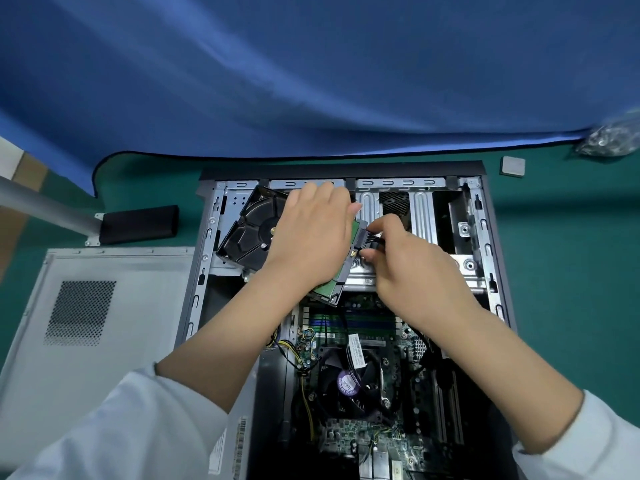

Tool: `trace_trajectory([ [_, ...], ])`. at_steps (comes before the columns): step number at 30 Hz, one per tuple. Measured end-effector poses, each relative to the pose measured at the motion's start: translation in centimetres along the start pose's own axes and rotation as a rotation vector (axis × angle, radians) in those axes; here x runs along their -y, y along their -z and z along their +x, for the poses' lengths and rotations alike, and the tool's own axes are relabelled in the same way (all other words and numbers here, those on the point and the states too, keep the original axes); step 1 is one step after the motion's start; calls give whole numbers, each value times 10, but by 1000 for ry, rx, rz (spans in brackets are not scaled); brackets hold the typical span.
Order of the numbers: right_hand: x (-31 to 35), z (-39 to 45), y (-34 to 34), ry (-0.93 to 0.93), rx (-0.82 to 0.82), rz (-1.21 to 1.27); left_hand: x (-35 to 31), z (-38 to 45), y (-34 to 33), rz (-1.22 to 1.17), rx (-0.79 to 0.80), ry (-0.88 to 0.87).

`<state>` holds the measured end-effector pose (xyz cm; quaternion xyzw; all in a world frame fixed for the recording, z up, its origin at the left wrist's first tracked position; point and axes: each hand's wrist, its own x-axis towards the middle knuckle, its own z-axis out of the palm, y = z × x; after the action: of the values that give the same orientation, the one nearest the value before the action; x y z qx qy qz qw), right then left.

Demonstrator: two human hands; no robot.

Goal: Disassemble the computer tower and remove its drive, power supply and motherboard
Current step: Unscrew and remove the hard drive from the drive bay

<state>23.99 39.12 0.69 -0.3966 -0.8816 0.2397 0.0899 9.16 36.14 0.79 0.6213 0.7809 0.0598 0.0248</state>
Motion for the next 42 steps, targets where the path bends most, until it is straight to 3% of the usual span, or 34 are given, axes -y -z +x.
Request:
trace_trajectory([
  [3,0,3,2,-49,26,-6,1,1,-1,5,-10,-1],
  [7,4,-1,6,52,22,-182,0,0,-2,15,-20,3],
  [14,3,5,11,16,125,-92,0,1,-2,12,-17,0],
  [21,9,1,5,-18,68,-195,0,2,-5,18,-54,16],
  [23,6,4,7,-9,103,-96,0,3,-5,9,-58,20],
  [28,-6,15,17,-239,323,516,-1,2,-3,-9,-51,21],
  [35,2,20,21,-473,340,803,-1,2,-2,0,-56,14],
  [42,7,16,18,-504,311,753,-1,1,-2,7,-64,16],
])
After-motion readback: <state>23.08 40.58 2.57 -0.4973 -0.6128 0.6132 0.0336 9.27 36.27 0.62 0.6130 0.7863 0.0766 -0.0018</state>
